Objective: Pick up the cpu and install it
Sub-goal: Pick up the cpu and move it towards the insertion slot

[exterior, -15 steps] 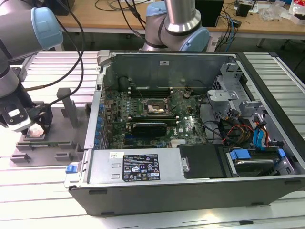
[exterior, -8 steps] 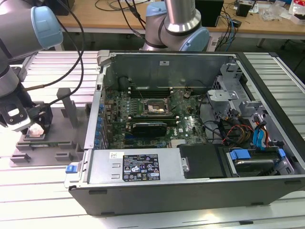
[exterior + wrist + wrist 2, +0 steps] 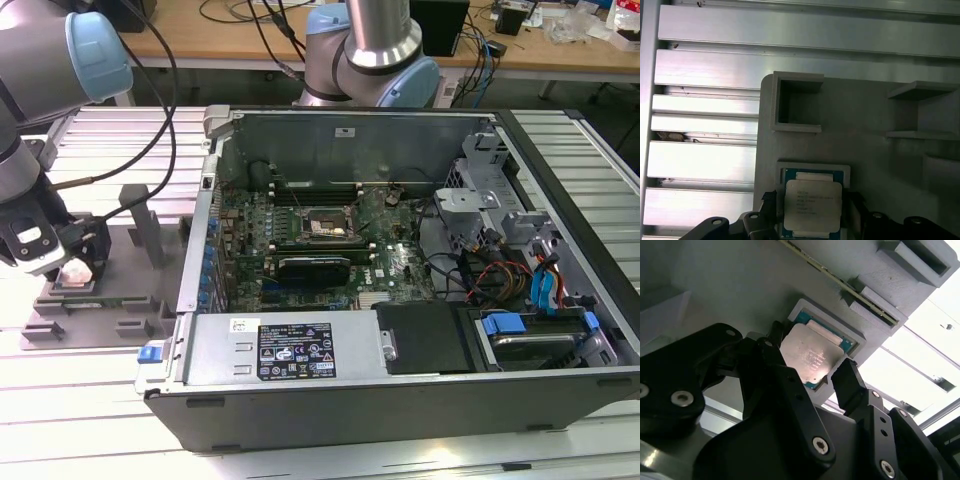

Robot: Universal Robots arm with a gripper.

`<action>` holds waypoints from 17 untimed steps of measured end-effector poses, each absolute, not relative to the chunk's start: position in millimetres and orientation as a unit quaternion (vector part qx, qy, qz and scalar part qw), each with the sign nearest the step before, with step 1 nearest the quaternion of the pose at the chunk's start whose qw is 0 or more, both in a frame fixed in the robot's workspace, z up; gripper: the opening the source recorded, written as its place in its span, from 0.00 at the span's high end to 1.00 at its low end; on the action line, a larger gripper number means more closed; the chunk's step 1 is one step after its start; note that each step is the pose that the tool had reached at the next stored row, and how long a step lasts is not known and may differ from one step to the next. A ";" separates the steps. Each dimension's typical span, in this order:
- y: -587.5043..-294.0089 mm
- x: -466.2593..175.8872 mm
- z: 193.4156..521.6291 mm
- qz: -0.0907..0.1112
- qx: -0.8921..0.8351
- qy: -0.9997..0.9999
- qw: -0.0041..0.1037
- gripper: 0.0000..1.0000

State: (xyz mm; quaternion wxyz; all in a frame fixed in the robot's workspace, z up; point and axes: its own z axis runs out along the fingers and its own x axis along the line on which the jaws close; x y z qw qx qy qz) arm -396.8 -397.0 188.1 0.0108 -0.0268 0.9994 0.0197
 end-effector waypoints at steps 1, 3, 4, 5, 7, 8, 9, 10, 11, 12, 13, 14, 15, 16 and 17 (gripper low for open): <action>-397.0 -396.8 188.1 0.020 -0.027 0.999 0.011 0.34; -397.0 -396.8 188.1 0.020 -0.027 0.999 0.011 0.34; -397.0 -396.8 188.2 0.020 -0.027 0.999 0.011 0.35; -397.0 -396.8 188.2 0.020 -0.027 0.999 0.011 0.35; -397.0 -396.8 188.3 0.020 -0.027 0.999 0.011 0.42; -397.1 -396.8 188.4 0.020 -0.027 0.999 0.011 0.42; -397.2 -396.7 188.4 0.020 -0.027 0.999 0.011 0.42; -397.3 -396.6 188.3 0.020 -0.027 0.999 0.011 0.42; -397.2 -396.5 188.3 0.020 -0.027 0.999 0.011 0.42; -397.2 -396.4 188.3 0.020 -0.027 0.999 0.011 0.42; -397.2 -395.7 188.3 0.020 -0.027 0.999 0.011 0.42; -397.2 -395.6 188.3 0.020 -0.027 0.999 0.011 0.42; -397.2 -395.6 188.3 0.020 -0.027 0.999 0.011 0.42; -397.2 -395.6 188.3 0.020 -0.027 0.999 0.011 0.42; -397.2 -395.6 188.3 0.020 -0.027 0.999 0.011 0.42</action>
